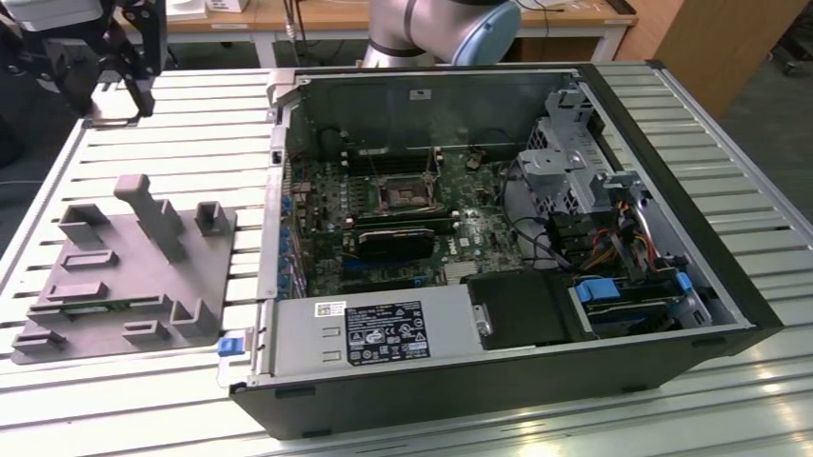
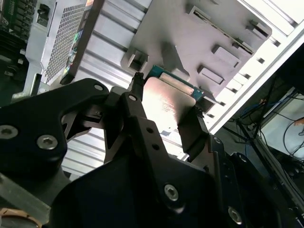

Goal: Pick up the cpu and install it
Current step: 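Pick up the cpu and move it towards the insertion slot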

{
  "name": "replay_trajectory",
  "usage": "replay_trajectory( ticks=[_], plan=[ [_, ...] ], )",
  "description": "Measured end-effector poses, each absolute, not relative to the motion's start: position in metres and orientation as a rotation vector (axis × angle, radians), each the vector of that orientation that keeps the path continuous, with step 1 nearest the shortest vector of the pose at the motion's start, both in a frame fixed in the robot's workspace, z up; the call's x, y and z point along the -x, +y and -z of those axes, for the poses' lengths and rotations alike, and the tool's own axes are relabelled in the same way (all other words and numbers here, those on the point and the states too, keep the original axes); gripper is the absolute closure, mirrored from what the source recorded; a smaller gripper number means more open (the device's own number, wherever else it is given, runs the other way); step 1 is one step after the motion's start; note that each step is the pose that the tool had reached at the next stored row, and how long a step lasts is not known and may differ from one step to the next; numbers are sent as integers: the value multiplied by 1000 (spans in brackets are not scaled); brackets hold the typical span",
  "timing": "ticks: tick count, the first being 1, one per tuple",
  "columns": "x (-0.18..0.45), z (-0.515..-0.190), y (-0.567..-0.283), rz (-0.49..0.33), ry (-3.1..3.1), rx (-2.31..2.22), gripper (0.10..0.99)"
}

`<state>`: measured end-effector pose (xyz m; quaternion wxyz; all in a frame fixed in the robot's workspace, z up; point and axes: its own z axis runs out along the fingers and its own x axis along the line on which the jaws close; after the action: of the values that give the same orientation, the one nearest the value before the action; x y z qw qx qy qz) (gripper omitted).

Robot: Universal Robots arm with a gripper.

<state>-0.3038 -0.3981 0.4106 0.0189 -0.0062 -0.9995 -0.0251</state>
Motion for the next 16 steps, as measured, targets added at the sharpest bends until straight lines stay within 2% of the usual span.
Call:
replay_trajectory(
  ticks=[16],
  plan=[
    [256,-406,-394,78,-3103,19,541]
  ],
)
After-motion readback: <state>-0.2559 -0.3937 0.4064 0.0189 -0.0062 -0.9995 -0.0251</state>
